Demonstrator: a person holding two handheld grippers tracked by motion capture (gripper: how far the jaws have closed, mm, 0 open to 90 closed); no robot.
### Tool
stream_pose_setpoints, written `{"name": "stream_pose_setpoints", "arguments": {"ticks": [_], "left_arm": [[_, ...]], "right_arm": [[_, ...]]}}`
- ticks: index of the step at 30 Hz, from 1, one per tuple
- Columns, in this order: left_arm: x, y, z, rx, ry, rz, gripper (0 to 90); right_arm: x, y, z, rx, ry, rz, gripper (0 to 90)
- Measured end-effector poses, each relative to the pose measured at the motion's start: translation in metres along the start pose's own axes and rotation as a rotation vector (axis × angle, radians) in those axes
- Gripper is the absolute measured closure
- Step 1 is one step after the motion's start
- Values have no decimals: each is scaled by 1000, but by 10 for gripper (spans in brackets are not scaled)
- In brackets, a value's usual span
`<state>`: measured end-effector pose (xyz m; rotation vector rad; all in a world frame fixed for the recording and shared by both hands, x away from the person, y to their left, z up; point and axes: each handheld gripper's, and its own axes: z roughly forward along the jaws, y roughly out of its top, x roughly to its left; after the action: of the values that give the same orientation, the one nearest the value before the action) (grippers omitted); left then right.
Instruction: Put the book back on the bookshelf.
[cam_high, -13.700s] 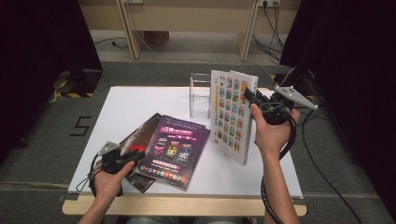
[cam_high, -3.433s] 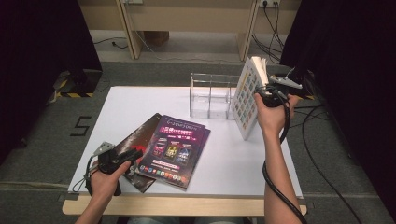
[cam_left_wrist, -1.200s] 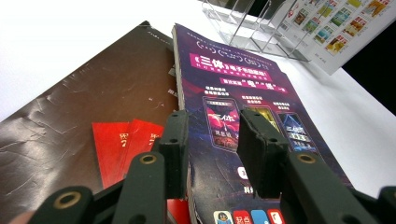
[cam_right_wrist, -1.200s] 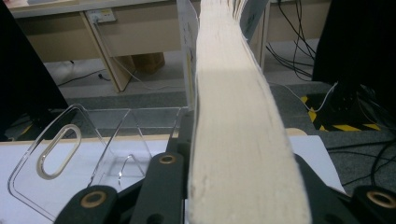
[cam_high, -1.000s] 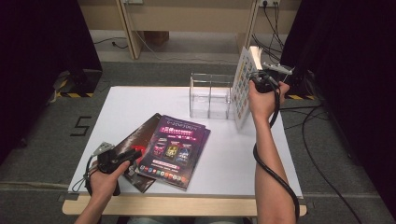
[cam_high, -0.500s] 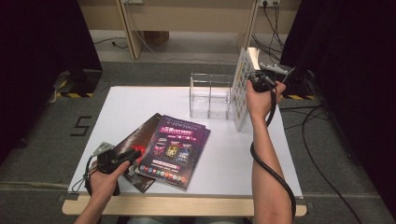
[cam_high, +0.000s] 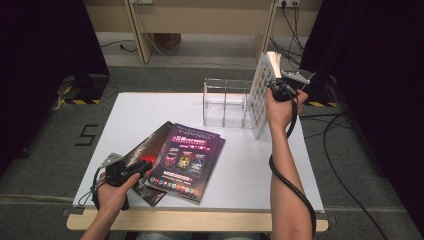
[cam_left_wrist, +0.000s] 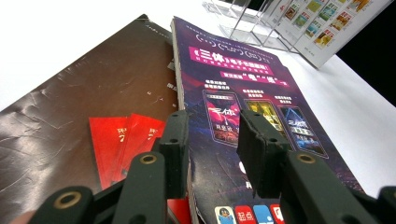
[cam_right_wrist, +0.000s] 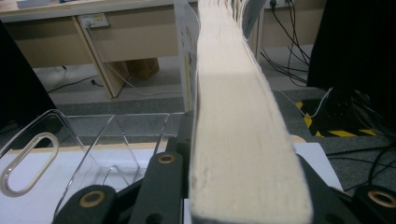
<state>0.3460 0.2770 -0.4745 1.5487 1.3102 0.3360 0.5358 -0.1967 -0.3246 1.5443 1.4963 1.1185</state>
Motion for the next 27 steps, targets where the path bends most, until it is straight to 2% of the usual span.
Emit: {"name": "stream_pose_setpoints", "arguments": {"ticks": [5, 11, 20, 27], "left_arm": [[-1, 0, 0, -4, -1, 2, 628], [-3, -1, 1, 3, -6, 4, 627], [-4, 0, 2, 2, -9, 5, 627], [-4, 1, 1, 0, -9, 7, 627]], "right_arm": [[-7, -2, -2, 10, -4, -2, 702], [-6, -6, -1, 25, -4, -25, 657], [-11, -6, -8, 35, 8, -11, 627], [-12, -5, -5, 63, 19, 8, 642]]}}
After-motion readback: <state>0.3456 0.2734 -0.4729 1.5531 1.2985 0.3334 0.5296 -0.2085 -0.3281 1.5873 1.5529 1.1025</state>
